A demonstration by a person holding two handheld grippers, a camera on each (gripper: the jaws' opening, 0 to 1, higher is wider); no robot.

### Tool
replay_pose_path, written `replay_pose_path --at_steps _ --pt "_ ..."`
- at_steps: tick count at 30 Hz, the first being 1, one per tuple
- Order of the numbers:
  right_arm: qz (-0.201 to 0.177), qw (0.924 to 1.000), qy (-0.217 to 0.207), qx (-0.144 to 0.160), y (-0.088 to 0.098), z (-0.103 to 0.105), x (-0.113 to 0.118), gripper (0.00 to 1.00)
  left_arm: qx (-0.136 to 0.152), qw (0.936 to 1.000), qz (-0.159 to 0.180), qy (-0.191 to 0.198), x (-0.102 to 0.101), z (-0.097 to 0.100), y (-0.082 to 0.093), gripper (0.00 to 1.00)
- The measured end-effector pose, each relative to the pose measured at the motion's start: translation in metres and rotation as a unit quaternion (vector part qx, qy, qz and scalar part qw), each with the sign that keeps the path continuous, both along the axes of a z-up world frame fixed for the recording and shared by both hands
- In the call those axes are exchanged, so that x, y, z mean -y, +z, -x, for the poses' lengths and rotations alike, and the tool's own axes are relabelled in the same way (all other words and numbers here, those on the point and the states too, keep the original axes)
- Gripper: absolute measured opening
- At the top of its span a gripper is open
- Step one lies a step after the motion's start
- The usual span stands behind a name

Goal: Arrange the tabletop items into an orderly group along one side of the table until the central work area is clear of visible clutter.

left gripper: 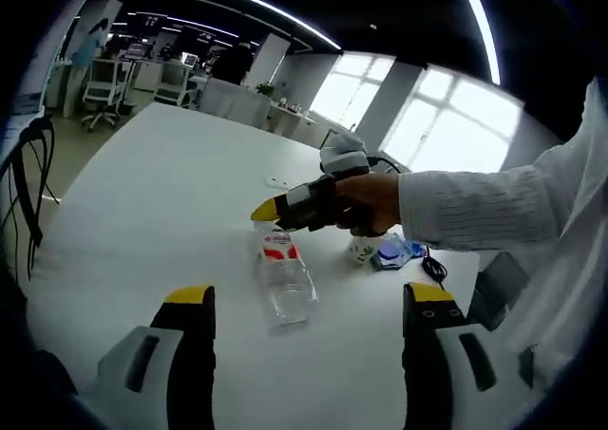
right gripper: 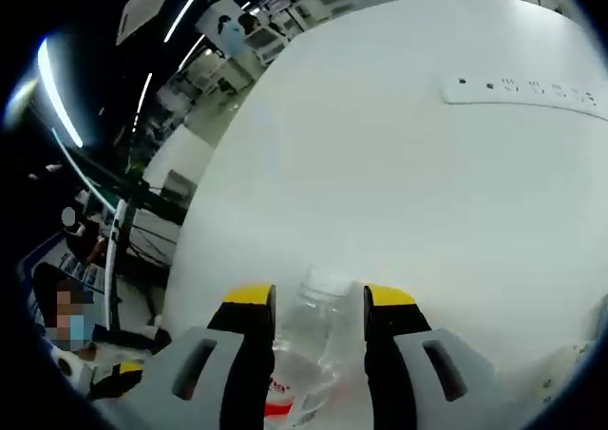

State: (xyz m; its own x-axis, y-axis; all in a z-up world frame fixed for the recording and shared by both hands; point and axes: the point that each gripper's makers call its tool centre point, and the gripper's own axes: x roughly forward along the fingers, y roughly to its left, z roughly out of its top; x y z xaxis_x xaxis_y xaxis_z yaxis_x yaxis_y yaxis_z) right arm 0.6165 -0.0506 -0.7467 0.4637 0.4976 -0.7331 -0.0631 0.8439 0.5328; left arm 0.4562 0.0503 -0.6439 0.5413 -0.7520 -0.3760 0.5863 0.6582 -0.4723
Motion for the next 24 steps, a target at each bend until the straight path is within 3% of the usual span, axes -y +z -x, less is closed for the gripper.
replay_pose_path --at_steps 5,9,12,18,24 --pt "-0.025 0.9993 -0.023 -0.017 -0.006 -0.004 -0.002 0.30 -0.003 1.0000 0.002 0.006 -0.003 -0.001 -0.005 0.82" --pt "-0.021 0.9996 -0.016 -0.007 -0.009 -0.011 -0.001 0.25 -0.005 1.0000 0.004 0.005 -0.003 0.000 -0.006 0.82" --pt "-0.037 0.9988 -0.029 -0.016 -0.009 -0.009 -0.003 0.22 -0.006 1.0000 0.002 0.005 -0.003 -0.001 -0.008 0.82" --pt "-0.041 0.9986 -0.030 -0.011 -0.007 -0.004 -0.006 0.21 -0.005 1.0000 0.002 0.004 -0.003 -0.004 -0.010 0.82" --pt "-0.035 0.9992 -0.013 0.015 0.003 0.001 -0.012 0.20 -0.005 1.0000 0.001 0.001 -0.001 -0.010 -0.012 0.81"
